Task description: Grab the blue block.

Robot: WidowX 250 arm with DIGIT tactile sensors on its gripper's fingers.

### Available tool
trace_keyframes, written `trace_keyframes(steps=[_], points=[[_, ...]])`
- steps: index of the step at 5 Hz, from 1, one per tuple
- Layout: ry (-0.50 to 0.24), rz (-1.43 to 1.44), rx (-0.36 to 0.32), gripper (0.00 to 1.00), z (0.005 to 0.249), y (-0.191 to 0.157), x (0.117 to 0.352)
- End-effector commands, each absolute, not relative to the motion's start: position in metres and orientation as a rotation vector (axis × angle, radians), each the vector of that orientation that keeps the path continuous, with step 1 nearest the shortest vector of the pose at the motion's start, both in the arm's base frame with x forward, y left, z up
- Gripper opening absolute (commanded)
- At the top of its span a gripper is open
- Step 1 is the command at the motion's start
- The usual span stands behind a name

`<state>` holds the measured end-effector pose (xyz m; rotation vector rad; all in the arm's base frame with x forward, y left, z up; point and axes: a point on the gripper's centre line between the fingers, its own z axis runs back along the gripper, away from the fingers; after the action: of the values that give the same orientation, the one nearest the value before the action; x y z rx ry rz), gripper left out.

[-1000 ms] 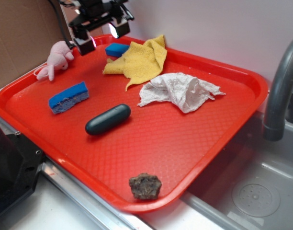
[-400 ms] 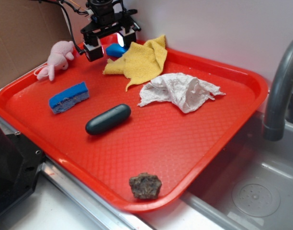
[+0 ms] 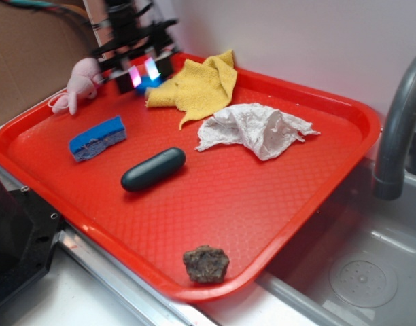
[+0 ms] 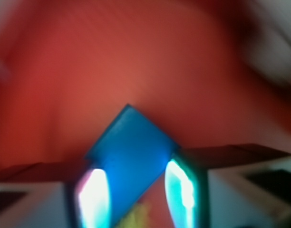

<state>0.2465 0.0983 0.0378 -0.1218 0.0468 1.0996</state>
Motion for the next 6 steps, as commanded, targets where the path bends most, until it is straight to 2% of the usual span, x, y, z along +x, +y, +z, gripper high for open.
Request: trace_keyframes(steps=[1, 2, 3, 5, 6], points=[[-0.086, 0.883, -0.002, 0.00, 0.118, 0.091, 0.224], [-0.156, 0.736, -0.037, 0.00, 0.136, 0.078, 0.229], [-0.113, 0.484, -0.002, 1.00, 0.130, 0.081, 0.245], [-0.020, -0.008, -0.140, 1.00, 0.070, 0.096, 0.249], [0.005, -0.258, -0.106, 1.00, 0.057, 0.097, 0.251]])
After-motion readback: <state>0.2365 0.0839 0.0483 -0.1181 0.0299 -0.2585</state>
